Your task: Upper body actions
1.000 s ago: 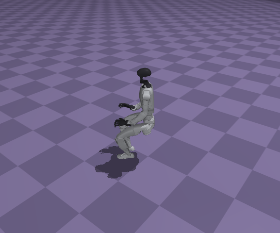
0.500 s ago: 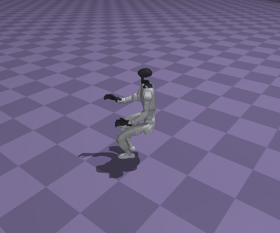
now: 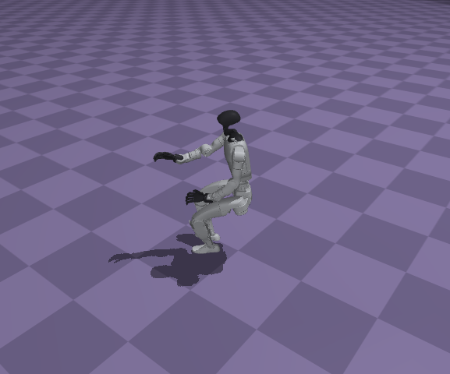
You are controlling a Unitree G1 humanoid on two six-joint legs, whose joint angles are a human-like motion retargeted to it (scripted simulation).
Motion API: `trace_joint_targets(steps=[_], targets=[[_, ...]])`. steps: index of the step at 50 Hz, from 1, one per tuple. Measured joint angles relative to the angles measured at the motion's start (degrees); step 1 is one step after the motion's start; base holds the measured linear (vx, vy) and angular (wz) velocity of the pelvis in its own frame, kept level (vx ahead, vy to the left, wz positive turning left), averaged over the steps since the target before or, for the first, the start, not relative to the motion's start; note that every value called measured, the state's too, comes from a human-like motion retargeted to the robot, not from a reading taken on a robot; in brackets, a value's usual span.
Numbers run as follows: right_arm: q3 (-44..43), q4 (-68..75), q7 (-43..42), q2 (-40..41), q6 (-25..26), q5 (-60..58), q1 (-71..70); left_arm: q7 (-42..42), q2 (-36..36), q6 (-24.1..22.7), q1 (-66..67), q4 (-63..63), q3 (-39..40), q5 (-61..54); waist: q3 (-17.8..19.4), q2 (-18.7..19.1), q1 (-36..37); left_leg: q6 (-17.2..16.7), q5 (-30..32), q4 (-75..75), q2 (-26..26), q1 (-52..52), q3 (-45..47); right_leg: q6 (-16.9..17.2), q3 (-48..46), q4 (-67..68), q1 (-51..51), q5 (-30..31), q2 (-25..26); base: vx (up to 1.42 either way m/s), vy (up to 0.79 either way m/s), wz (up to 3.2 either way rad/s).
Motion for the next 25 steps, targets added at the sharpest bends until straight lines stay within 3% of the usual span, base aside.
trace_joint_targets(steps=[25], targets=[[-0.5,-1.1,-11.2,1.8,-1.9,0.5,-2.0,0.1,-0.2,-0.1,-1.0,0.0,-0.1,0.8,0.7,-0.4,0.5,0.1,0.3,-0.1,-0.3,-0.4,0.1,0.1,0.1,0.2,-0.4,-0.2,-0.3,0.00,0.00,0.00]])
